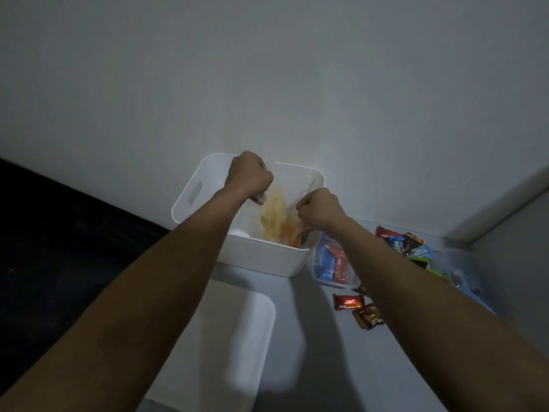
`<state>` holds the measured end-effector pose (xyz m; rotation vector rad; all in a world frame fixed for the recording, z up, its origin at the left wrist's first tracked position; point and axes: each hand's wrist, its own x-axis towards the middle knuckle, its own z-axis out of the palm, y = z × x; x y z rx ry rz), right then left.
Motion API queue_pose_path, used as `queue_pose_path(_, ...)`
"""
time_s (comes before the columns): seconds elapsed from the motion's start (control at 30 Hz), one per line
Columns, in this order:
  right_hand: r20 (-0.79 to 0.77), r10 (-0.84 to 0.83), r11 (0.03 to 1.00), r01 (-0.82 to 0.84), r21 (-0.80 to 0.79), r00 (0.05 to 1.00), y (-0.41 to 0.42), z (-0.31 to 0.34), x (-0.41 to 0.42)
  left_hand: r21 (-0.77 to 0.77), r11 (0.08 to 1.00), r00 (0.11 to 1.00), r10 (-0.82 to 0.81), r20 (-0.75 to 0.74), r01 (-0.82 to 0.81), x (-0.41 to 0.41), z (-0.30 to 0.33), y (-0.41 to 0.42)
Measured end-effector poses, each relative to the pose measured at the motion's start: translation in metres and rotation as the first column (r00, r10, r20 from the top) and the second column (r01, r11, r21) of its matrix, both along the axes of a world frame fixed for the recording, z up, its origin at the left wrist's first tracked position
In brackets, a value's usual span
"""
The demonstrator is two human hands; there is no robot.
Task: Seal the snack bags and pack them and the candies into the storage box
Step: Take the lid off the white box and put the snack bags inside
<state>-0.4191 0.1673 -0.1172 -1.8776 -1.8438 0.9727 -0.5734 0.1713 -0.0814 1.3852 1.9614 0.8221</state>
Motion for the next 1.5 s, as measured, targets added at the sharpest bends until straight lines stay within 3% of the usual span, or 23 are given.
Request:
queue_pose_path(0.23,0.102,0.131,0.989,-0.124,-0.078,0.986,-0.003,-0.013,0.003,-0.199,0.97,0.988,-0.152,-0.033,0.143,0.011,-0.06,-0.011)
queue_pose_path(0.33,0.152,0.171,0.983,-0.158,-0.097,0.974,-0.001,-0.015,0.003,-0.289,0.936,0.979,-0.196,0.046,0.201,0.012,-0.071,-0.011)
queue_pose_path(0.47,0.222,0.147,0.989,-0.14,-0.047,0.964,0.003,-0.011,0.001,-0.42,0.877,0.95,-0.115,0.29,0.235,0.002,-0.078,-0.005)
queue_pose_path(0.57,0.243,0.083,0.995,-0.093,0.031,0.967,0.006,-0.009,0.002,-0.451,0.872,0.975,-0.115,0.188,0.19,0.001,-0.087,0.0)
queue_pose_path(0.63,0.203,-0.002,0.995,-0.017,0.095,0.979,0.009,-0.011,0.008,-0.534,0.812,0.972,-0.201,0.121,0.234,0.005,-0.09,0.003)
queue_pose_path(0.77,0.159,-0.099,0.982,0.07,0.176,0.982,0.01,-0.018,0.024,-0.626,0.723,0.957,-0.23,0.178,0.291,0.017,-0.1,0.009)
queue_pose_path(0.97,0.032,-0.105,0.99,0.101,0.097,0.994,0.013,-0.03,0.031,-0.565,0.757,0.942,-0.223,0.249,0.329,0.032,-0.113,0.014)
queue_pose_path(1.23,-0.104,-0.091,0.994,0.096,0.052,0.99,0.011,-0.035,0.04,-0.579,0.755,0.936,-0.349,0.044,0.309,0.037,-0.109,0.01)
queue_pose_path(1.5,-0.146,-0.084,0.996,0.086,0.009,0.986,0.009,-0.03,0.06,-0.458,0.861,0.948,-0.3,-0.108,0.22,0.037,-0.074,0.008)
